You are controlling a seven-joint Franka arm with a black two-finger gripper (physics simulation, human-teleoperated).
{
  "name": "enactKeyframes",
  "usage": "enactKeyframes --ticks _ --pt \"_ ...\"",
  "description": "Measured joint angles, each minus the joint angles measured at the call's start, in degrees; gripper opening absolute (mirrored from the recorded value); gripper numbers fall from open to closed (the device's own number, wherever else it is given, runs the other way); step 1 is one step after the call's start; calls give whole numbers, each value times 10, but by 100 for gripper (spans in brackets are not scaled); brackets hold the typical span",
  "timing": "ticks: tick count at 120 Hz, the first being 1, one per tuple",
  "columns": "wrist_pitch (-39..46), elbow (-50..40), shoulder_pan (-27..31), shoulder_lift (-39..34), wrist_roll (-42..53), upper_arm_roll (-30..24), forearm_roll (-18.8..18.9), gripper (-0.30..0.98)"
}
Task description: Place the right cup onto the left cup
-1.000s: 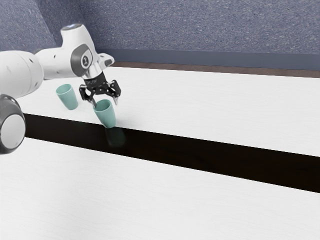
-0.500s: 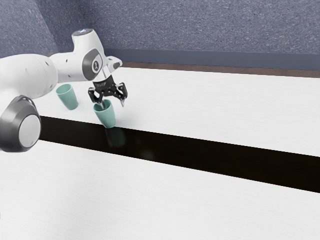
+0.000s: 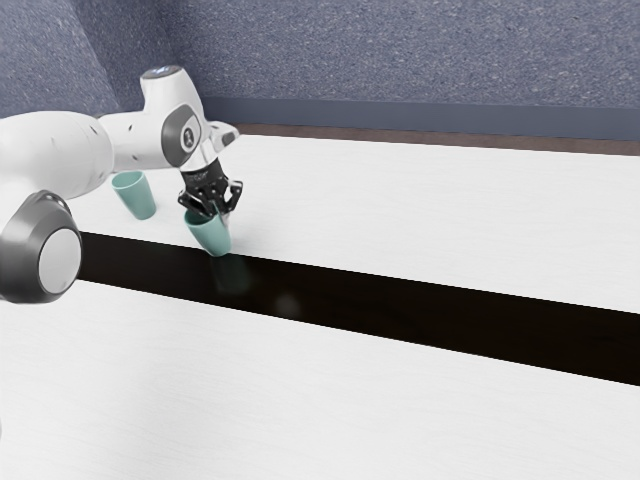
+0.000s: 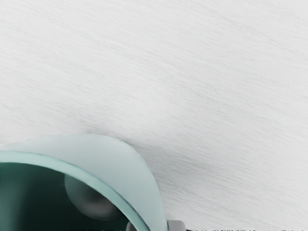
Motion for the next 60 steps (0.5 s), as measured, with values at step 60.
enactKeyframes --ticks 60 --pt "-22 16 -1 -15 -12 2 19 -9"
